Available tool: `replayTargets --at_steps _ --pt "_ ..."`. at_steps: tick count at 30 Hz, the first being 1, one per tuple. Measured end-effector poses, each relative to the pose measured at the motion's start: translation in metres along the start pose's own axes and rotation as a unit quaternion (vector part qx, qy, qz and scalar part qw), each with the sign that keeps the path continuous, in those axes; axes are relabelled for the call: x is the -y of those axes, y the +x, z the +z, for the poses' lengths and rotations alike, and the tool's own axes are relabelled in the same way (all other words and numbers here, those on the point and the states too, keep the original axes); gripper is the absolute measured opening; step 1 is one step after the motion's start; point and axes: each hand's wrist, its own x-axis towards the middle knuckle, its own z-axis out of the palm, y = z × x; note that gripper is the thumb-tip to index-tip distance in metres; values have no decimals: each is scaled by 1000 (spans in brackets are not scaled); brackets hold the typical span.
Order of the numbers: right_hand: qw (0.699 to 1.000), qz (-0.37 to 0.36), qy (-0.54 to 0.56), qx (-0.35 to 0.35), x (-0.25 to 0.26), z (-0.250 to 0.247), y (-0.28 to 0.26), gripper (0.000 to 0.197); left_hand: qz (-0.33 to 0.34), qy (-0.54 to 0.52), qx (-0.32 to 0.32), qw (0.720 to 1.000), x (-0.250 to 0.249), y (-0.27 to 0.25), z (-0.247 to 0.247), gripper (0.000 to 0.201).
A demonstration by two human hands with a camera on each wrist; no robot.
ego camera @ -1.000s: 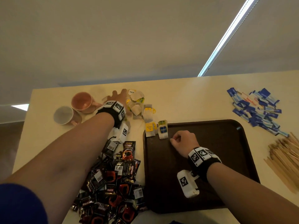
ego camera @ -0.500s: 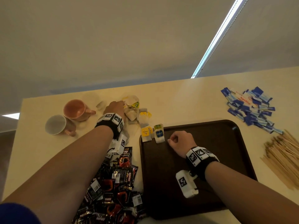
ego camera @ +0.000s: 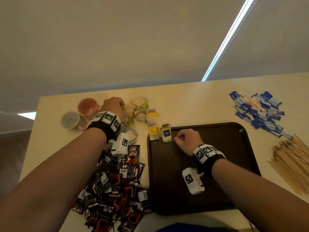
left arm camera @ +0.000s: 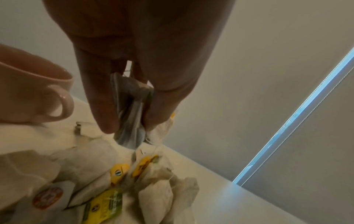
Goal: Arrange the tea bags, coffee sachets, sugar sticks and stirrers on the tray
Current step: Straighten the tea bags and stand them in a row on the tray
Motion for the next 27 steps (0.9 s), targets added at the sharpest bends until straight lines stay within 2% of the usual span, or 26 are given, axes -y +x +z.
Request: replayTargets --at_steps 4,8,11,14,16,19,21,23,24,27 --pt "1000 -21 5 -11 6 -7 -13 18 7 -37 -23 999 3 -22 -20 11" --pt "996 -76 37 -30 19 -16 -31 19 24 -88 -75 993 -1 -57 -37 14" --pt "984 -151 57 -79 37 -26 -45 19 28 -222 -87 971 -4 -86 -46 19" --pt "962 -228 100 -112 59 -37 -55 23 22 -344 -36 938 -14 -122 -56 17" --pt "955 -256 119 -95 70 -42 -59 37 35 -400 -3 916 -23 -146 -61 13" --pt "957 -263 125 -6 76 -40 -66 74 58 -430 16 901 -38 -177 -67 11" --pt "952 -271 140 38 73 -33 -73 87 72 -447 24 891 -45 -192 -69 10" --pt "939 -284 186 55 73 -28 -80 82 85 -469 38 878 -50 -203 -71 10" --pt "931 -290 212 57 74 -26 -83 72 85 -478 45 873 -51 -207 -70 10" --pt "916 -311 252 36 73 -22 -90 26 74 -490 55 867 -51 -210 -66 13"
